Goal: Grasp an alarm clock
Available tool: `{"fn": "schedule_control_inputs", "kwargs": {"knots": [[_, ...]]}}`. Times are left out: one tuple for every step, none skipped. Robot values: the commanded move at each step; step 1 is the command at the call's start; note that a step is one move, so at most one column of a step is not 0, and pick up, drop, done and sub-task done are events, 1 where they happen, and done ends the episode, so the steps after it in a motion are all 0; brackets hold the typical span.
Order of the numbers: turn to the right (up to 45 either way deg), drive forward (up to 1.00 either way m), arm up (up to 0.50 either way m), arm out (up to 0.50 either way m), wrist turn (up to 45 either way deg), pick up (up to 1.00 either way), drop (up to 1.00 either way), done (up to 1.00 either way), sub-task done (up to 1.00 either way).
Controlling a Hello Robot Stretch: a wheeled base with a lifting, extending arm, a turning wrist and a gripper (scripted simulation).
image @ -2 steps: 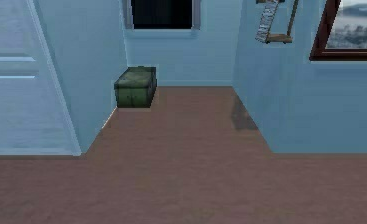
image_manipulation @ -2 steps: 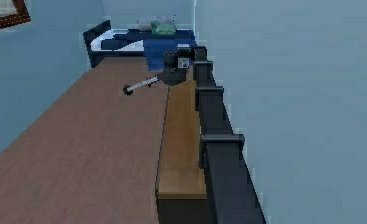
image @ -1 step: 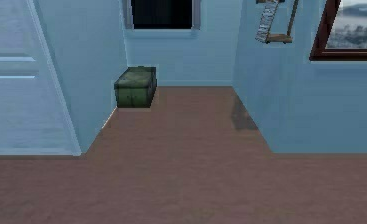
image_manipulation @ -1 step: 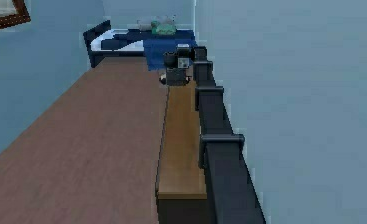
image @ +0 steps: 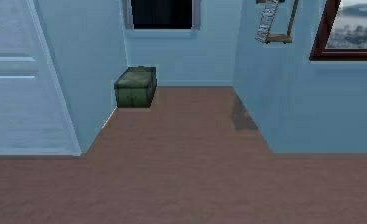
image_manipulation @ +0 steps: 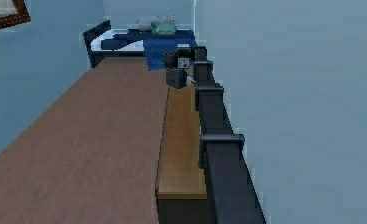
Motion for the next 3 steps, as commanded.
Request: {"fn": "schedule_control_inputs", "kwargs": {"knots": [[0.0, 0.00, -0.30, 0.00, 0.0, 0.00, 0.00, 0.00, 0.00], [0.0, 0.00, 0.00, 0.00, 0.0, 1.00, 0.00, 0.00, 0.00], [0.0, 0.00, 0.10, 0.00, 0.0, 0.00, 0.00, 0.00, 0.00]]}}
